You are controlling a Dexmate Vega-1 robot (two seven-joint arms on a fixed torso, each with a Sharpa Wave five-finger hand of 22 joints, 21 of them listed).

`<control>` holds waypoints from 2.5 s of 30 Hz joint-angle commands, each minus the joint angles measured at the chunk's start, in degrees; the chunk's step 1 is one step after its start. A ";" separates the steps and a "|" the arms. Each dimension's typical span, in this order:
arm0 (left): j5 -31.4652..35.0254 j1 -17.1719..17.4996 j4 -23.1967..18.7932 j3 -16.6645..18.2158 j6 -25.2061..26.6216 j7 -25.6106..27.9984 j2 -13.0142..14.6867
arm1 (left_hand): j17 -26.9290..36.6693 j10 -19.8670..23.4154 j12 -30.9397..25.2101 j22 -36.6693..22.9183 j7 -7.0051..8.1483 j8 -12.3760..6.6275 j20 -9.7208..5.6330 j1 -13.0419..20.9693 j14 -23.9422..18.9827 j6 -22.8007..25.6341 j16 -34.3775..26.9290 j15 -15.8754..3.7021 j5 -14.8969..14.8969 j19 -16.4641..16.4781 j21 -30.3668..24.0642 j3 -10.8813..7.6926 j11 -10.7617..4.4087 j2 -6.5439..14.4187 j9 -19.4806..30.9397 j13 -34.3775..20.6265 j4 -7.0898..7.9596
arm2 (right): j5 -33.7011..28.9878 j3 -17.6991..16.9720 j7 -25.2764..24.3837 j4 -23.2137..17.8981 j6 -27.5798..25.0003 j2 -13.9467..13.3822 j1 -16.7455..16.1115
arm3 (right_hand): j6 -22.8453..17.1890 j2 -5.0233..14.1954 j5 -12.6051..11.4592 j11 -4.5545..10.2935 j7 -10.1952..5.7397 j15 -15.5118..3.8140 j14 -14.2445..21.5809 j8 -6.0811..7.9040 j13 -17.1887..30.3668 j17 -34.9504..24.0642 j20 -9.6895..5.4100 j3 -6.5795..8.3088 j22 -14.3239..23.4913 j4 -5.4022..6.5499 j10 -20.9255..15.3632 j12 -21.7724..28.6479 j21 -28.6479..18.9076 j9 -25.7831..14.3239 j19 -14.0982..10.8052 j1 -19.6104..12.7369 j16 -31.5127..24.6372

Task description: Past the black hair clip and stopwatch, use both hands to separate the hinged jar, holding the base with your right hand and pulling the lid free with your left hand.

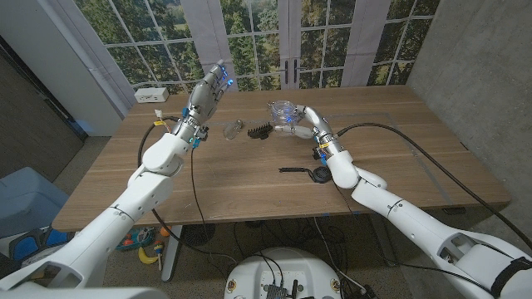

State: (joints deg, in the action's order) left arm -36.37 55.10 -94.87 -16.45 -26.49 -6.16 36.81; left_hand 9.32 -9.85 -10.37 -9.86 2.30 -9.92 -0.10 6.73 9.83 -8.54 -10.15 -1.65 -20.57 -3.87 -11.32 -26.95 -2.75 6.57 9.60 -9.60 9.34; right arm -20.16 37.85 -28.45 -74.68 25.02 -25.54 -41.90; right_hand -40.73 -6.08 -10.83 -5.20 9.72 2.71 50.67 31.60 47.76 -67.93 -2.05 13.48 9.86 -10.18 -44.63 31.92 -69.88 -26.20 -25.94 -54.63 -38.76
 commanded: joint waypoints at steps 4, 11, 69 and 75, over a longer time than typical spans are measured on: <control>-3.40 3.40 -1.63 1.83 1.83 1.25 -0.09 | 0.14 -4.07 -0.12 -0.09 0.83 -0.31 -0.12 -0.29 2.55 -0.01 0.27 -1.02 0.75 0.23 0.06 -0.10 -0.40 2.84 -0.05 -0.08 -0.94 | -4.21 2.74 -6.10 2.99 -3.19 -0.80 0.75 | -12.75 12.90 -0.46 12.33 -11.84 -15.03 4.30 0.07 0.95 -0.04 -3.81 8.16 0.09 2.26 -13.54 -0.36 0.00 0.21 0.34 -10.32 0.41; -4.19 3.71 -1.22 2.21 2.48 1.31 -0.23 | 0.14 -4.03 -0.13 -0.10 0.83 -0.39 -0.09 -0.48 2.61 0.32 0.28 -1.03 1.28 0.32 0.06 0.08 -0.47 2.01 -0.05 -0.09 -1.42 | -4.94 3.94 -6.36 3.54 -6.32 -1.05 1.27 | -12.84 12.76 -0.37 12.33 -11.79 -15.02 4.44 -0.09 -0.15 0.26 -3.55 8.46 0.06 2.03 -13.89 -1.16 0.01 0.74 -0.03 -10.18 1.02; -4.51 3.23 -0.76 2.49 2.05 -0.51 -0.30 | 0.12 -3.20 -0.28 -0.18 1.47 -0.38 1.13 -0.85 1.75 0.97 0.12 -0.47 3.84 2.16 -0.28 0.29 -0.21 0.08 -0.01 -0.18 -4.05 | -4.50 9.60 3.69 -5.70 -39.83 -2.11 3.76 | 23.07 2.94 -0.90 6.63 -10.02 -6.84 -28.41 -19.36 -11.65 19.02 5.22 4.68 -0.10 2.45 24.81 -22.04 13.20 11.64 15.45 6.97 26.23; -4.57 3.04 -0.70 2.45 2.05 -0.91 -0.17 | 0.12 -3.18 -0.27 -0.19 1.46 -0.37 1.18 -0.84 1.70 0.97 0.13 -0.47 4.11 2.27 -0.27 0.27 -0.17 -0.04 -0.01 -0.19 -4.36 | -3.89 9.96 5.57 -6.79 -43.02 -2.04 4.24 | 28.97 1.91 -1.66 3.69 -8.65 -4.34 -33.05 -20.99 -13.32 20.66 7.69 3.50 -0.11 2.67 30.66 -21.93 16.25 12.48 17.96 9.30 27.17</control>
State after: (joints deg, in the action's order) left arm -41.01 58.28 -95.40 -14.02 -24.33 -6.60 36.42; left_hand 9.35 -10.06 -10.37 -9.89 3.59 -9.93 1.23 6.27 9.83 -7.67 -9.93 -1.64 -16.55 -1.91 -11.32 -26.59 -2.96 6.41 9.61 -9.61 5.56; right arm -25.29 47.36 -26.60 -78.85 -11.88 -27.43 -38.23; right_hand -13.85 -3.87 -11.97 -0.59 0.72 -2.24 19.17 10.98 34.99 -47.69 5.16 17.68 9.60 -7.50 -16.18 9.91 -54.70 -13.91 -8.93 -46.17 -11.85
